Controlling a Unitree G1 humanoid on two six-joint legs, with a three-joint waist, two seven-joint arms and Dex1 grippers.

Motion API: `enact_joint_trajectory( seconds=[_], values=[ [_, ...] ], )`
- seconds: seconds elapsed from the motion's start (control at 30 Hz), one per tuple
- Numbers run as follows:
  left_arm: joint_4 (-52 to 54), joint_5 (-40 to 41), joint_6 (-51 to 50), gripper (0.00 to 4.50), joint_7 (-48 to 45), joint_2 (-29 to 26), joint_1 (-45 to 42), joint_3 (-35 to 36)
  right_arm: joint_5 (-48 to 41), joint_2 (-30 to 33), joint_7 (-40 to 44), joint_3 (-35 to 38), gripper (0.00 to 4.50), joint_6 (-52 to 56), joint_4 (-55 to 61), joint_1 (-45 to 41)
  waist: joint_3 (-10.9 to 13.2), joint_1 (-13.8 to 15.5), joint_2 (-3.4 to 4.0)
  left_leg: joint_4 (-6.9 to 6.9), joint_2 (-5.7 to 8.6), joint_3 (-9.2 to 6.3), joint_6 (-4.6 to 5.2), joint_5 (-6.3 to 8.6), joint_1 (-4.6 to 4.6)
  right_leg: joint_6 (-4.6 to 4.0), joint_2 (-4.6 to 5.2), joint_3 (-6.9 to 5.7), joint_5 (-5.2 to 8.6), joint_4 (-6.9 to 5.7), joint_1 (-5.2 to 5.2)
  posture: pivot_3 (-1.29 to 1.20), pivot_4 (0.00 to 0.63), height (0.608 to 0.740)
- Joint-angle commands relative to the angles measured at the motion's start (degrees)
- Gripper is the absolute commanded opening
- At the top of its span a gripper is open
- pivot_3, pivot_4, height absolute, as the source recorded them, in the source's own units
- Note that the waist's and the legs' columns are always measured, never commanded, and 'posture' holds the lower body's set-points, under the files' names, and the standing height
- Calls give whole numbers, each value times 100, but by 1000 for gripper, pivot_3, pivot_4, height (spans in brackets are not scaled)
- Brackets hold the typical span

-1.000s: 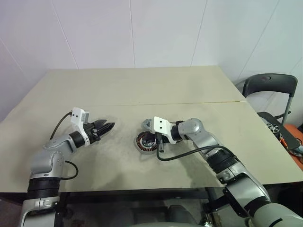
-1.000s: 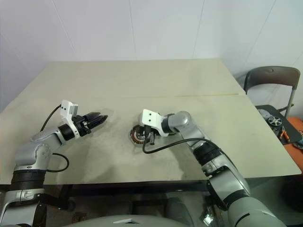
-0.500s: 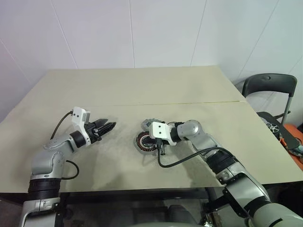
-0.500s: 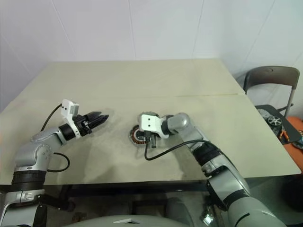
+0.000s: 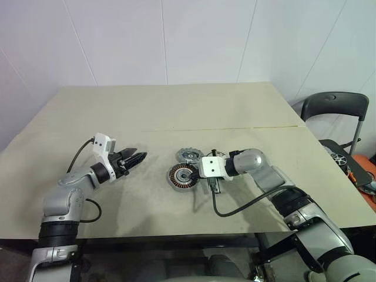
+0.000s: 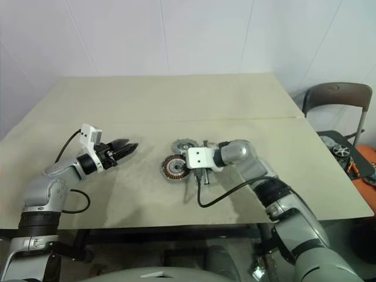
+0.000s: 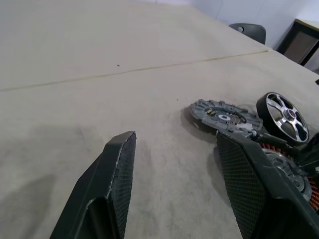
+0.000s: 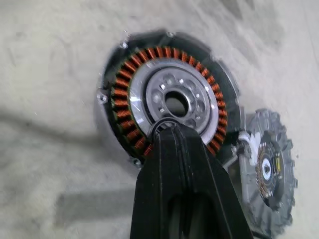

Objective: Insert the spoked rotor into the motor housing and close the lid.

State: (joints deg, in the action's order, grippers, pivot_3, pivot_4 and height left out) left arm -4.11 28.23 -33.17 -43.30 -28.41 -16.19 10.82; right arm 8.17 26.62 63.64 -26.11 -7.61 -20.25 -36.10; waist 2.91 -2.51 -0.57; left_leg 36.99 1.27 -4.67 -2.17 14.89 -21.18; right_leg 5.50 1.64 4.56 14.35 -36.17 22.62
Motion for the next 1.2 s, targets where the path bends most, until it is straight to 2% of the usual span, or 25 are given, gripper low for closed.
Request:
enact_joint_trajectory(
  seconds=[0.03,1.2],
  values=[
    [27,4,131,2724,-5,-13,-173,18,-64,-30,21,44,27,192,340,117,0,1,0,0,0,0,0,0,0,0,0,0,0,0,0,0,0,740],
    [-85,-106,243,2724,30,39,-226,-121,605,-366,-971,-174,27,-207,158,542,-2,-16,-3,-4,-6,3,0,0,78,3,-4,3,24,0,-66,0,0,740]
  ],
)
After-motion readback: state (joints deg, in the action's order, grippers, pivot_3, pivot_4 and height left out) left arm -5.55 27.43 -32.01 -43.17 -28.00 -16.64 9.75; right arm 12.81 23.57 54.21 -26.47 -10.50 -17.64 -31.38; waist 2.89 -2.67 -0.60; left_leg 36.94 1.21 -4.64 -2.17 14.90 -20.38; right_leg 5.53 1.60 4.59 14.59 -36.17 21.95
